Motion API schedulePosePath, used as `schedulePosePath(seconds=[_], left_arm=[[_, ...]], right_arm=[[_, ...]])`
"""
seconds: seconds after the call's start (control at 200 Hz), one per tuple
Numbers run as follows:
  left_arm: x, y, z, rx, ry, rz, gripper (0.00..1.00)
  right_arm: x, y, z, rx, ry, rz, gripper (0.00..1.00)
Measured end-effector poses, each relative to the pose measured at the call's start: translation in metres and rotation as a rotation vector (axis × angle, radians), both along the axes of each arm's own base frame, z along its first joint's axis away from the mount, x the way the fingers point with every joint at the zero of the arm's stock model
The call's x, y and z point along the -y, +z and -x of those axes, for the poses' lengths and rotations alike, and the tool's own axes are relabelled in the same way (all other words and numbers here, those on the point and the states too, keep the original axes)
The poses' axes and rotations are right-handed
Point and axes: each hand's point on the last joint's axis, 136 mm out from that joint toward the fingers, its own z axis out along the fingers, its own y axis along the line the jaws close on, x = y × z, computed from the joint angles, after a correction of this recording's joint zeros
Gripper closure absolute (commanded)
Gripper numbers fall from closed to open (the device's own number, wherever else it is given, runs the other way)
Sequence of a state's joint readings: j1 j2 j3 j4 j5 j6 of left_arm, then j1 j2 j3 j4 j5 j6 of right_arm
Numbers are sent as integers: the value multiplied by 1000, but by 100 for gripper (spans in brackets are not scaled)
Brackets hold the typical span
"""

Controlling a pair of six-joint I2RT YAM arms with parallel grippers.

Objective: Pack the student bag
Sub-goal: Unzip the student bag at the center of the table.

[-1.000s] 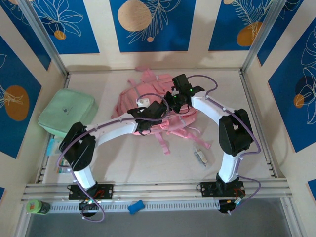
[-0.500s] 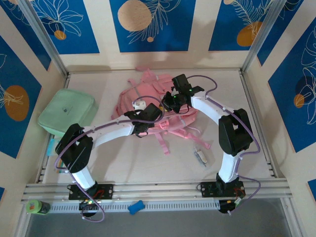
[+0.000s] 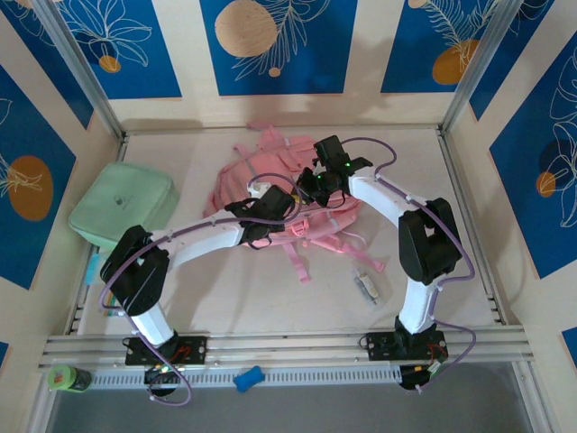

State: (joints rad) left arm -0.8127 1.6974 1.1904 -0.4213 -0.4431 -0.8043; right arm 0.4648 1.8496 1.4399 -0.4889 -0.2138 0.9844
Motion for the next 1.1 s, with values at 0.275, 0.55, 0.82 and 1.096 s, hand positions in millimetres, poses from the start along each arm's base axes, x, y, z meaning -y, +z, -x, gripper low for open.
schedulePosePath(seconds=[0.275,0.55,0.82,1.096], left_arm=[[-7,7,2,-13,-62,34,100],[-23,18,3,7,-167,18,100],[20,26,13,18,-284,91,100],[58,27,27,2,-376,140,100]], right_arm=[[4,2,-3,22,19,8,100],[13,8,-6,20,82,10,100],[25,8,-30,-20,130,32,100],[42,9,-36,3,137,30,66]])
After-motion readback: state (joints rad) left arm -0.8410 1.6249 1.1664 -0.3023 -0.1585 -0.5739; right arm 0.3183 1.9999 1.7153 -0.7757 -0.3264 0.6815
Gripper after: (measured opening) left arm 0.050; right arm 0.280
